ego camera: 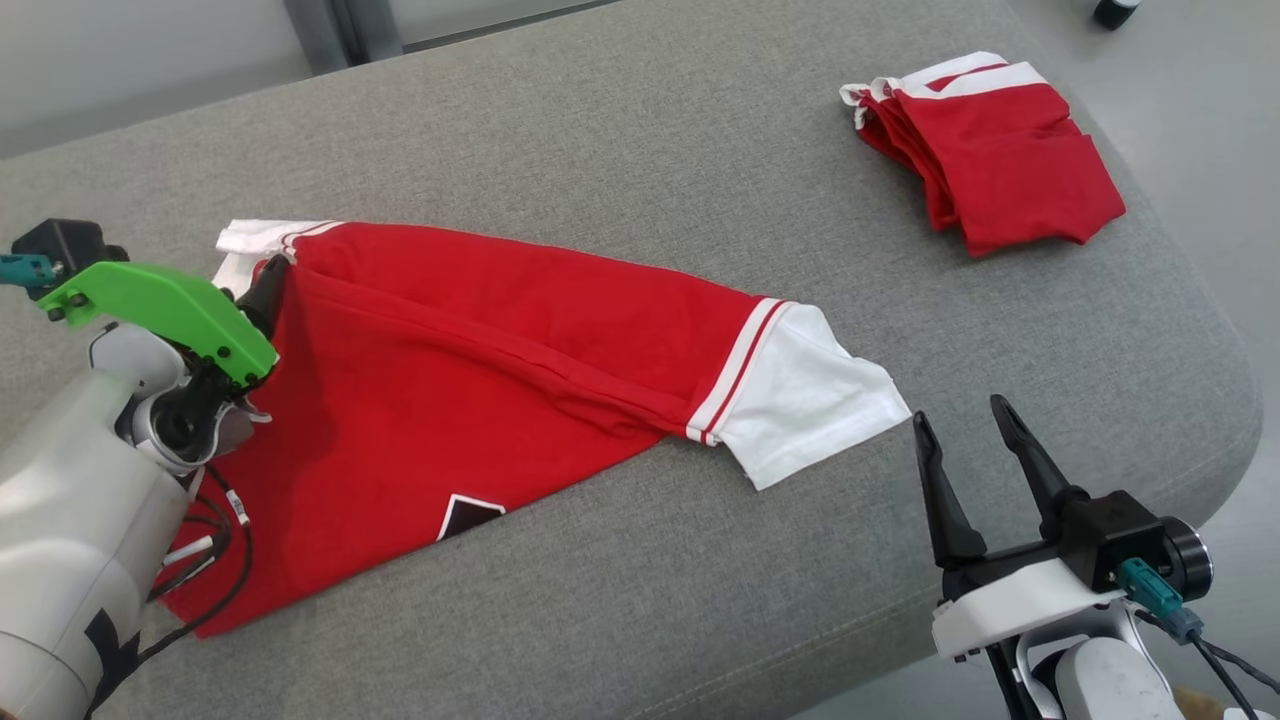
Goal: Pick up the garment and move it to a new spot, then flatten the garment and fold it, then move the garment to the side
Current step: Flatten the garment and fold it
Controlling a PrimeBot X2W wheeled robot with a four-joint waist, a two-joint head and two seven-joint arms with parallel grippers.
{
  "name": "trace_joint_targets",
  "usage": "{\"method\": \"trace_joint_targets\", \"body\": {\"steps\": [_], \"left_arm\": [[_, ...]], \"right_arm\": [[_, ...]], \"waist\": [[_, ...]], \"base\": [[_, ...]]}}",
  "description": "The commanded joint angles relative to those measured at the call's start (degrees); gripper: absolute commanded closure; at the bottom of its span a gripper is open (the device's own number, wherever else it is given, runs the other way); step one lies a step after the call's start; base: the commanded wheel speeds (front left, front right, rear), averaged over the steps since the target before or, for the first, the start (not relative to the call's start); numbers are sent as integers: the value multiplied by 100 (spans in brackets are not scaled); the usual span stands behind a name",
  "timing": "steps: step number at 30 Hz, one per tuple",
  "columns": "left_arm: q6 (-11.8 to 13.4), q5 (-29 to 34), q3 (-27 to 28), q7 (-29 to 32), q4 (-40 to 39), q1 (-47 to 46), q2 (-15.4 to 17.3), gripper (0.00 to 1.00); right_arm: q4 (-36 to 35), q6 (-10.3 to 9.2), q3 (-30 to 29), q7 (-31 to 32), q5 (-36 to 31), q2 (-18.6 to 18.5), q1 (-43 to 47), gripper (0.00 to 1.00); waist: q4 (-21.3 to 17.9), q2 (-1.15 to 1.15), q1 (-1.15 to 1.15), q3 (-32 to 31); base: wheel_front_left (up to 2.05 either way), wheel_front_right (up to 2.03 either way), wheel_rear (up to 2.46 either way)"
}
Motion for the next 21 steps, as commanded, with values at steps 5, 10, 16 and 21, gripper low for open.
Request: {"method": "trace_joint_targets", "body": {"steps": [5,10,16,21], "left_arm": [[-420,-215,123,268,281,-59,-58,0],[-578,-198,132,360,395,-99,-112,0],[-649,-53,44,370,540,-142,-182,100],[-691,187,59,-391,444,-258,-194,100]], "right_arm": [[-24,-9,72,1,-36,-8,-54,0],[-11,-9,73,1,-47,-7,-47,0],[-11,-9,28,1,-48,-7,-75,0],[-3,-9,-84,1,-24,-9,80,0]], "waist": [[3,0,0,74],[33,0,0,106],[79,0,0,109],[264,0,0,-16]], "base": [[0,0,0],[0,0,0],[0,0,0],[0,0,0]]}}
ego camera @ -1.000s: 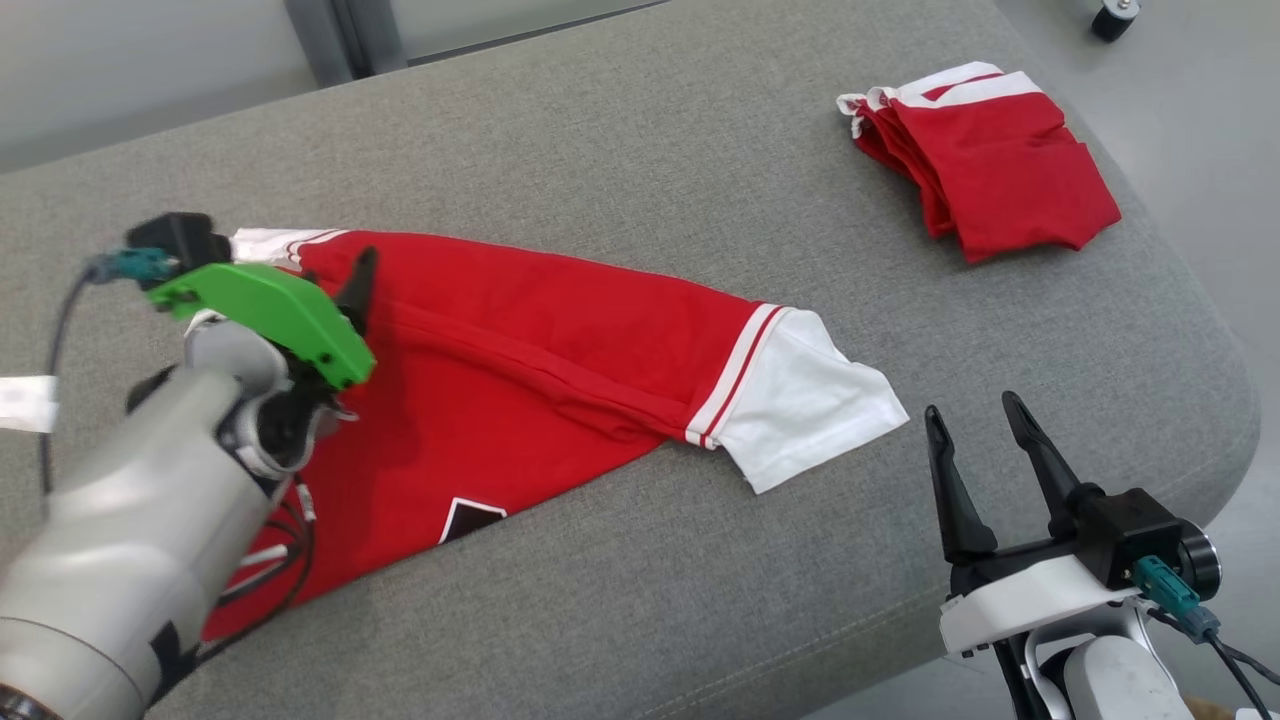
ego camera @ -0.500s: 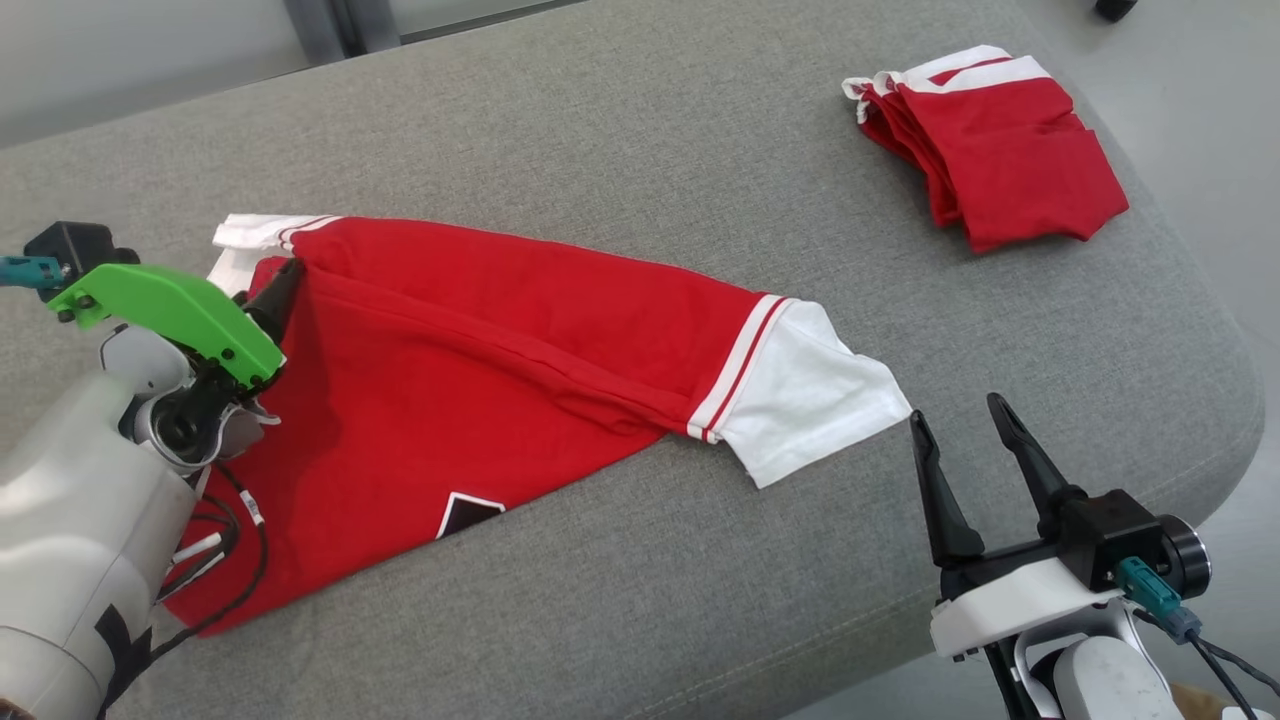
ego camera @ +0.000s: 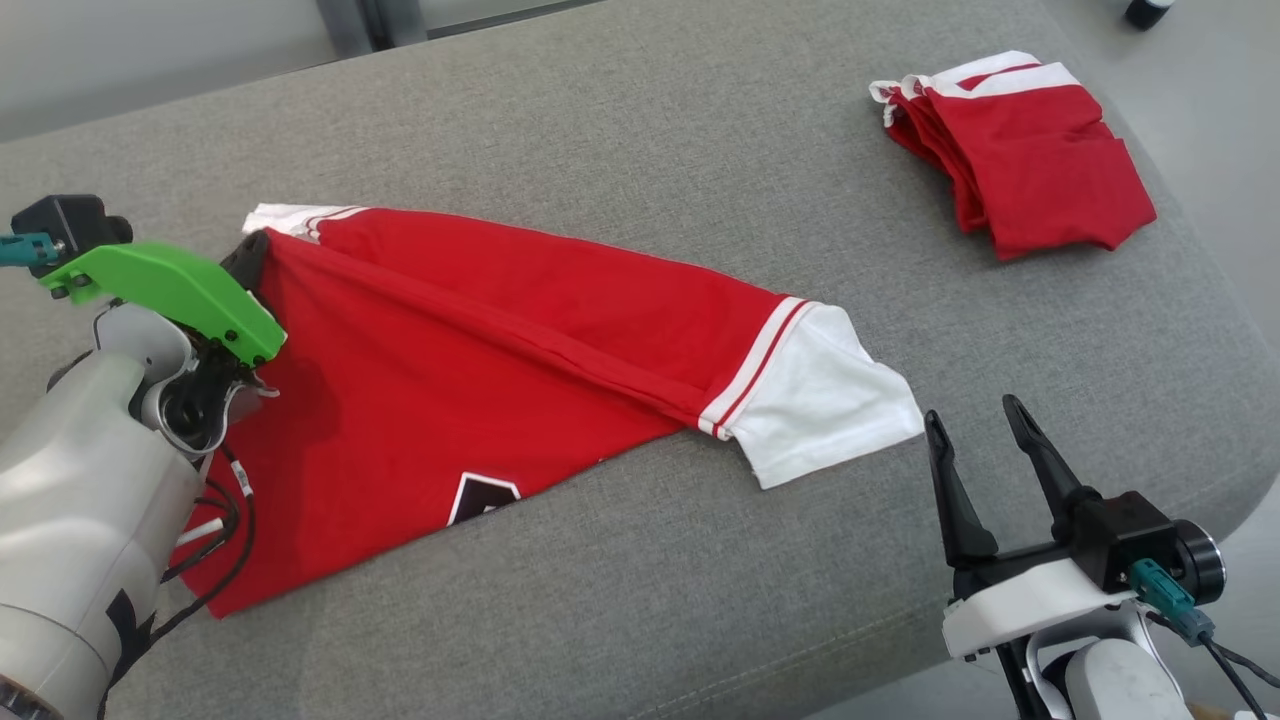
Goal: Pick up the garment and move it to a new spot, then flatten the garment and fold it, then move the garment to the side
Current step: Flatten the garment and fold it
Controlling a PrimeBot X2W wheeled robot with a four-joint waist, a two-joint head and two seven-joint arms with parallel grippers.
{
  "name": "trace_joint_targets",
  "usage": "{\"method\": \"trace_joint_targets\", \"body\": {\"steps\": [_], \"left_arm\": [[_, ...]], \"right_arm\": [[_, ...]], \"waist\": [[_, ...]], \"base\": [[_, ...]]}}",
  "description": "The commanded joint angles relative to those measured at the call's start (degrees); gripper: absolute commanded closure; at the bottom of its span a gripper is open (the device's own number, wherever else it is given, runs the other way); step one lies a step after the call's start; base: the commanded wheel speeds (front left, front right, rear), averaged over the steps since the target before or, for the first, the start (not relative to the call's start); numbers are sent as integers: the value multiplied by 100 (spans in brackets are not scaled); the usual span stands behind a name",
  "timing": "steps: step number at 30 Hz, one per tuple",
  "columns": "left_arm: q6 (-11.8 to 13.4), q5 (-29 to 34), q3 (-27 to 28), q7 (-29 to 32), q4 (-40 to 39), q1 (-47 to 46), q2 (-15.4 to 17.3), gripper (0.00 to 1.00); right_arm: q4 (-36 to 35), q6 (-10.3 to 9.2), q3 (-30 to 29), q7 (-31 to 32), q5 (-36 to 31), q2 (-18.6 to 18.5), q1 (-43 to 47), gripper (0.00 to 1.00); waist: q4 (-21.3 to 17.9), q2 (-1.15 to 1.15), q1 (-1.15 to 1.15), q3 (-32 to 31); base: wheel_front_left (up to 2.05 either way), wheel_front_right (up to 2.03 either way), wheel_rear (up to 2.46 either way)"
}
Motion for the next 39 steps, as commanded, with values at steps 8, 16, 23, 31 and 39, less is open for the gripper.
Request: {"method": "trace_joint_targets", "body": {"steps": [8,16,23,31,39], "left_arm": [[-31,269,8,-1016,-1241,650,279,100],[167,236,333,-1439,-2945,2696,809,100],[643,695,1291,-1419,-3251,4676,299,100],[806,1228,1527,-1404,-3124,5377,-15,100],[937,1610,1832,-1425,-3836,5420,180,100]], "right_arm": [[50,-9,-199,1,-23,-9,393,0],[-8,-9,-375,1,-65,-12,640,0],[92,-9,-384,1,-109,-12,773,0],[205,-9,-431,0,-276,-17,767,0],[232,-9,-407,1,-264,-18,817,0]], "waist": [[615,0,0,-431],[1105,0,0,-712],[1565,0,0,-741],[1829,0,0,-853],[1918,0,0,-888]], "base": [[0,0,0],[0,0,0],[0,0,0],[0,0,0],[0,0,0]]}}
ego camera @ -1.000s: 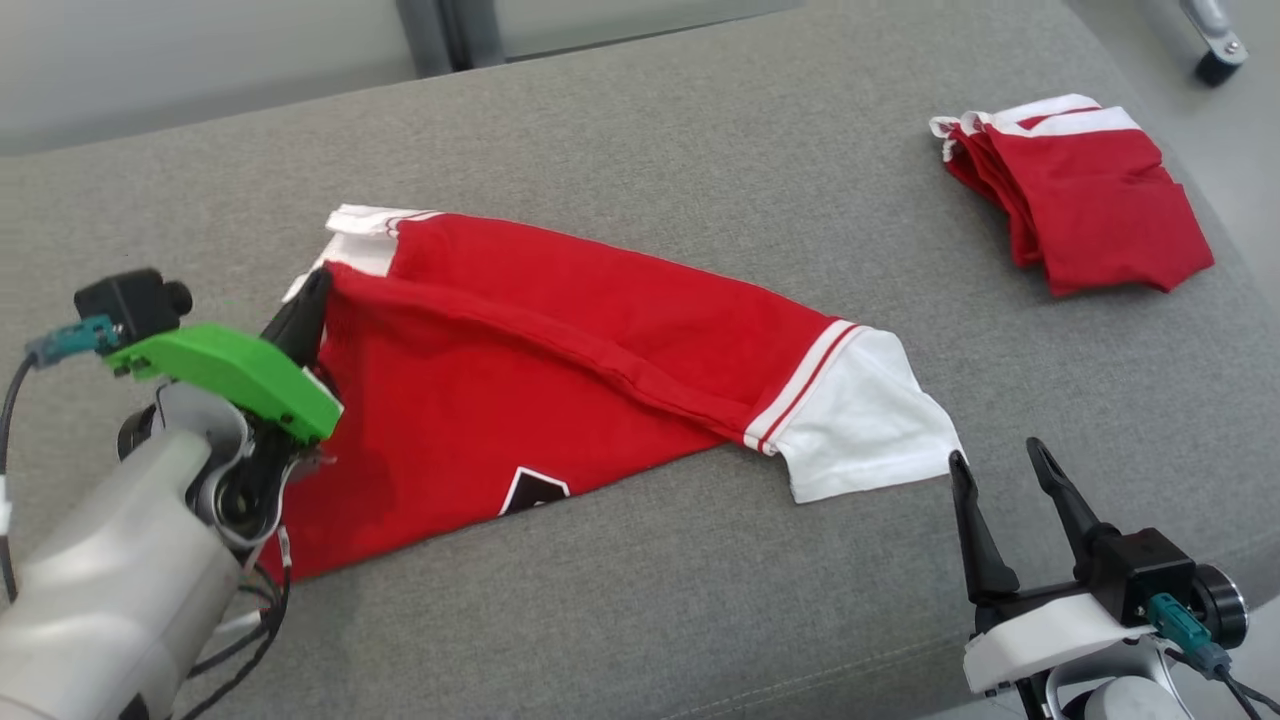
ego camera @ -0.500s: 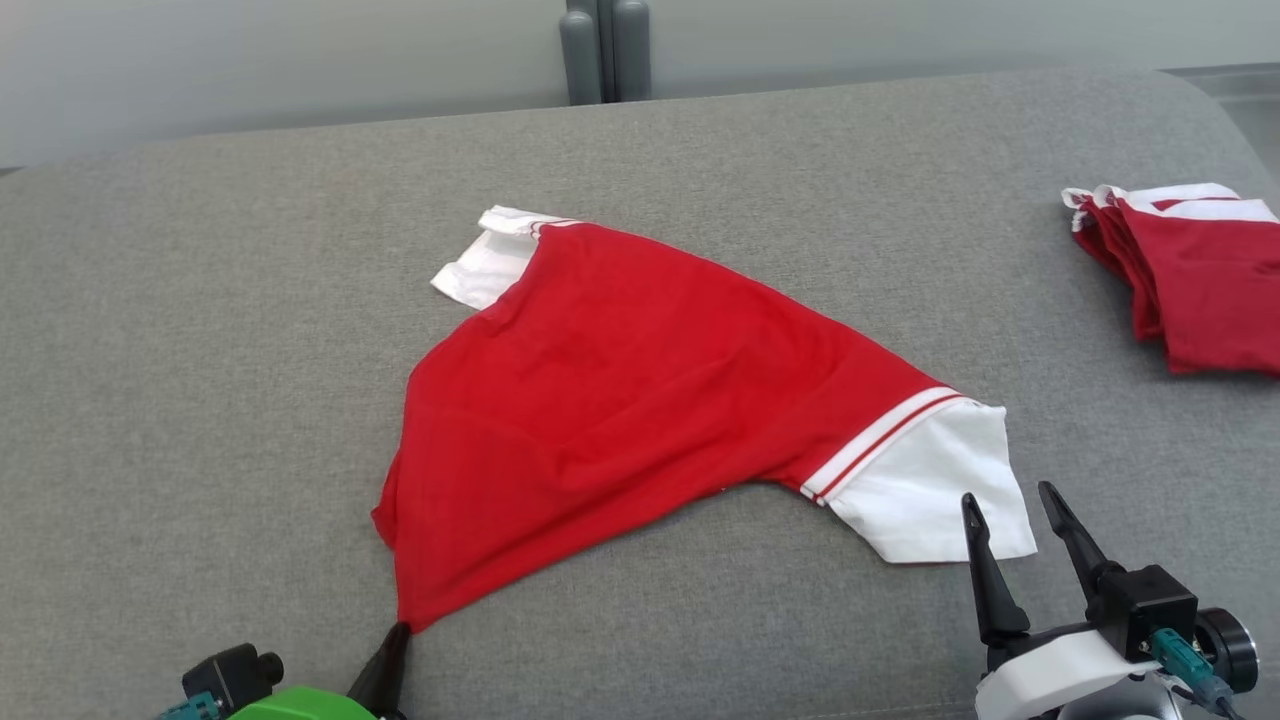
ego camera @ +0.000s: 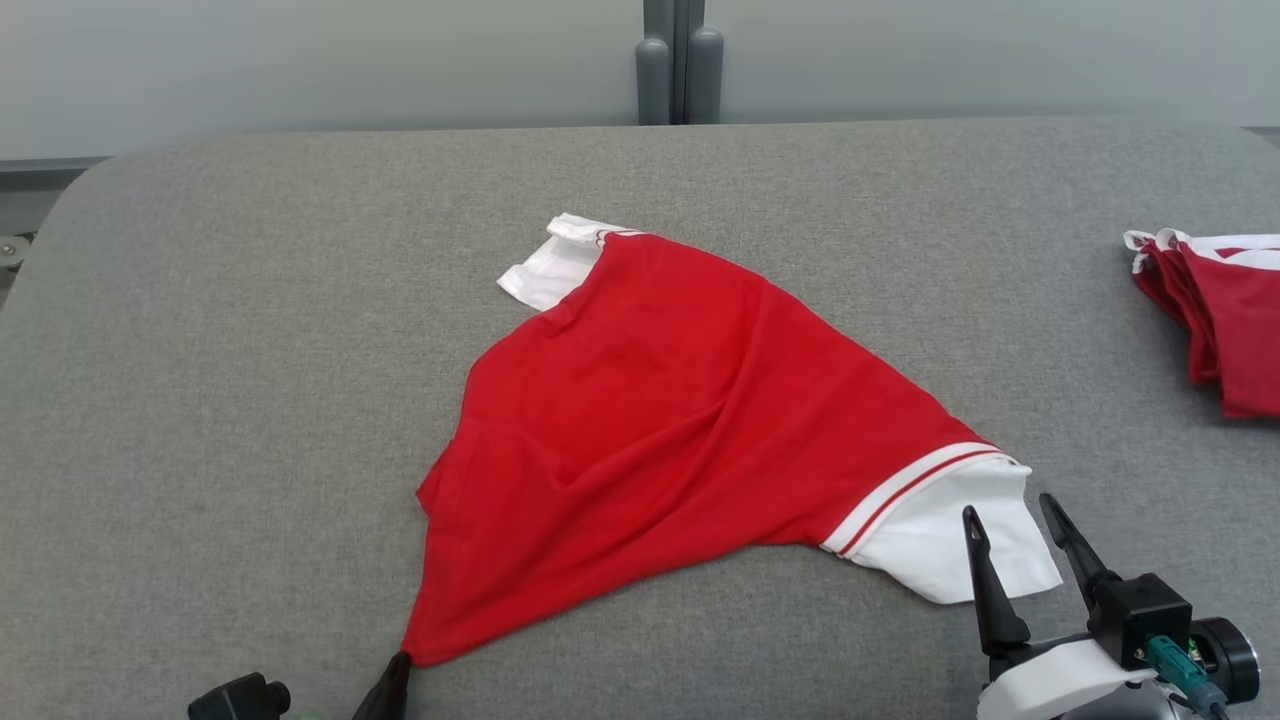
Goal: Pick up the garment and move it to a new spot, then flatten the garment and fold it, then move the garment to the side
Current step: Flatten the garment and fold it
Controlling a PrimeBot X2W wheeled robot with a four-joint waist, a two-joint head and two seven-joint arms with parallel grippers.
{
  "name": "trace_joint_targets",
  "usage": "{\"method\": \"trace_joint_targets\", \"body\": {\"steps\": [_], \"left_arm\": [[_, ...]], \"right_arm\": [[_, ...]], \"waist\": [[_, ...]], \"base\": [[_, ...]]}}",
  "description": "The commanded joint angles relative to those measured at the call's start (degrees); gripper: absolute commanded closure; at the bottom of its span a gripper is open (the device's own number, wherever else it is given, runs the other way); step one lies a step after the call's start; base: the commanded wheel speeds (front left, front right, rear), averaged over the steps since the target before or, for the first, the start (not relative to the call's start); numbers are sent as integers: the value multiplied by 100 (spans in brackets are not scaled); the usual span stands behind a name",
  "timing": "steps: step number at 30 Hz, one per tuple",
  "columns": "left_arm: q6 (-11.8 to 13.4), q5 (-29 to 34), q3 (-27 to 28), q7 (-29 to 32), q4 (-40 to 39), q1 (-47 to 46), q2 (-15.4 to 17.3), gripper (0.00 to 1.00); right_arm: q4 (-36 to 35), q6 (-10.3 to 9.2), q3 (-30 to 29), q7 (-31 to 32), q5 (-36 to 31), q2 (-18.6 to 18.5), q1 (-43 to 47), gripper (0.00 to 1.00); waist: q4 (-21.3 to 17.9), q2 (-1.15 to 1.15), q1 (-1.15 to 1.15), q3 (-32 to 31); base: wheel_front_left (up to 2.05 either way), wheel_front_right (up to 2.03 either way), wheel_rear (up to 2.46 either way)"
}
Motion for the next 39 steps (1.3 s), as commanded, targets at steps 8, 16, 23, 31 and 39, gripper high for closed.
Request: {"method": "trace_joint_targets", "body": {"steps": [8,16,23,31,39], "left_arm": [[176,321,-57,22,-111,-69,-144,0],[581,2305,1355,10,-717,335,-446,0],[237,4619,2733,8,-1510,1126,-1198,0],[-412,5947,3382,8,-1361,1485,-1651,0],[-826,6522,4161,7,-864,1493,-1923,0]], "right_arm": [[-30,-9,53,0,25,-13,42,0],[-562,-9,-235,0,25,-11,107,0],[-1180,-9,-578,1,-81,-109,462,0],[-1281,-9,-1125,1,-183,-48,858,0],[-727,-9,-1361,1,-261,-12,812,0]], "waist": [[-135,0,0,-99],[-277,0,0,-274],[-281,0,0,-571],[-237,0,0,-718],[-190,0,0,-788]], "base": [[0,0,0],[0,0,0],[0,0,0],[0,0,0],[0,0,0]]}}
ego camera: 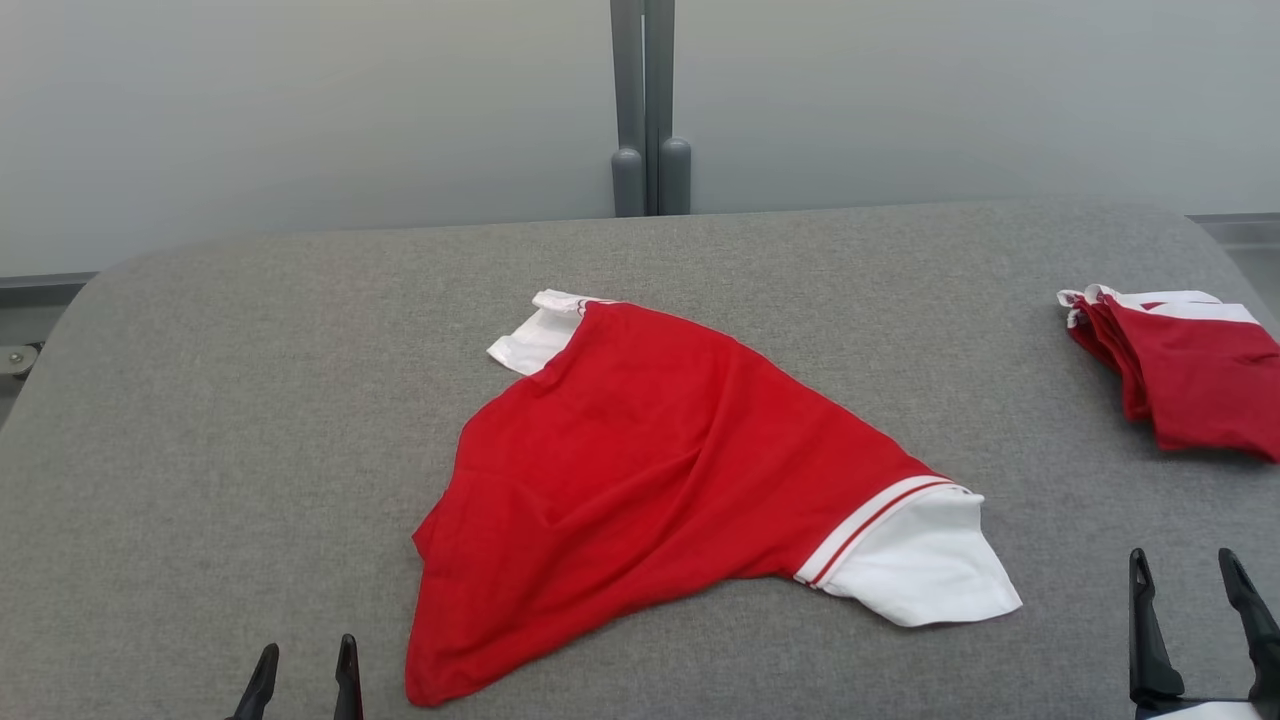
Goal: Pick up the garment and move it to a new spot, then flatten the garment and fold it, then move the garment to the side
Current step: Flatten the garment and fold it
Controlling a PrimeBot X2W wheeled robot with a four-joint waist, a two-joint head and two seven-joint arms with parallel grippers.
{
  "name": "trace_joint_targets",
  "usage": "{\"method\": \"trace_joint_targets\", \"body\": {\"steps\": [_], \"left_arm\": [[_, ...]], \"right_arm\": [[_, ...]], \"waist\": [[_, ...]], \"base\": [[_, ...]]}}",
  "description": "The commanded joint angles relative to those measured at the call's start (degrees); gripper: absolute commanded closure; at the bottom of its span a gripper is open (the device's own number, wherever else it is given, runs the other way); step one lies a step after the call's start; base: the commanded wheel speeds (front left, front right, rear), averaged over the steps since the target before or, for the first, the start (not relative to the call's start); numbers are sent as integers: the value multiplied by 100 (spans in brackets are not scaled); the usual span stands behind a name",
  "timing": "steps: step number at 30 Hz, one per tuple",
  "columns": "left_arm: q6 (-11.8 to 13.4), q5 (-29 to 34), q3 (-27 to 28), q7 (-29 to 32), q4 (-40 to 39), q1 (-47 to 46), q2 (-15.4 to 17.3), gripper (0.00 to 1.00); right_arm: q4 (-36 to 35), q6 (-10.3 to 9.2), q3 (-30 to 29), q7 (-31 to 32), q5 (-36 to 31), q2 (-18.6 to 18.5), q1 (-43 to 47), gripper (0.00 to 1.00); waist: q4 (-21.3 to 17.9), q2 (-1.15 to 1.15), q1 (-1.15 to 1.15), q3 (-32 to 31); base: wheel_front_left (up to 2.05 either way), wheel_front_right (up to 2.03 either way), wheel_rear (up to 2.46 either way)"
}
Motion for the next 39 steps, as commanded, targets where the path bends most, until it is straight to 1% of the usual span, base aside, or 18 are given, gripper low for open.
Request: {"method": "trace_joint_targets", "body": {"steps": [1,8,12,16,19,21,23,25,27,32,33,35,38,39], "left_arm": [[-45,77,91,2,36,-28,-55,0],[-123,229,306,2,169,-158,-180,0],[-141,197,410,1,199,-180,-204,0],[-151,230,446,1,186,-192,-229,0],[-155,213,413,1,155,-218,-242,0],[-156,56,356,1,290,-211,-249,0],[-158,-105,154,1,402,-329,-257,0],[-158,-341,-81,54,682,-415,-256,0],[-141,-498,-195,272,885,-598,-236,0],[62,-889,-409,1251,1120,-846,-246,0],[109,-988,-433,1403,1090,-889,-243,0],[122,-1121,-559,1755,1033,-940,-245,0],[136,-1328,-642,2109,925,-974,-239,0],[162,-1308,-677,2192,909,-1002,-238,0]], "right_arm": [[85,-9,31,1,-10,-2,-74,0],[316,-9,208,1,62,2,-229,0],[368,-9,256,1,108,2,-286,0],[369,-9,295,1,106,2,-329,0],[404,-9,428,1,129,-13,-353,0],[537,-9,579,1,204,-125,-422,0],[732,-9,786,1,319,-286,-576,0],[1094,-9,1019,3,386,-538,-712,0],[1437,-9,1364,225,497,-818,-965,0],[2086,-10,2190,1082,873,-1458,-1558,0],[2221,-10,2292,1181,976,-1528,-1681,0],[2535,-10,2514,1365,1052,-1676,-1898,0],[3036,-9,2800,1538,1214,-1719,-2233,0],[3192,-10,2874,1545,1272,-1713,-2354,0]], "waist": [[21,0,0,-2],[94,0,0,40],[114,0,0,54],[111,0,0,60],[98,0,0,67],[88,0,0,91],[71,0,0,111],[50,0,0,129],[30,0,0,150],[-40,0,0,202],[-47,0,0,229],[-18,0,0,320],[27,0,0,475],[42,0,0,537]], "base": [[0,0,0],[0,0,0],[0,0,0],[0,0,0],[0,0,0],[0,0,0],[0,0,0],[0,0,0],[0,0,0],[0,0,0],[0,0,0],[0,0,0],[0,0,0],[0,0,0]]}}
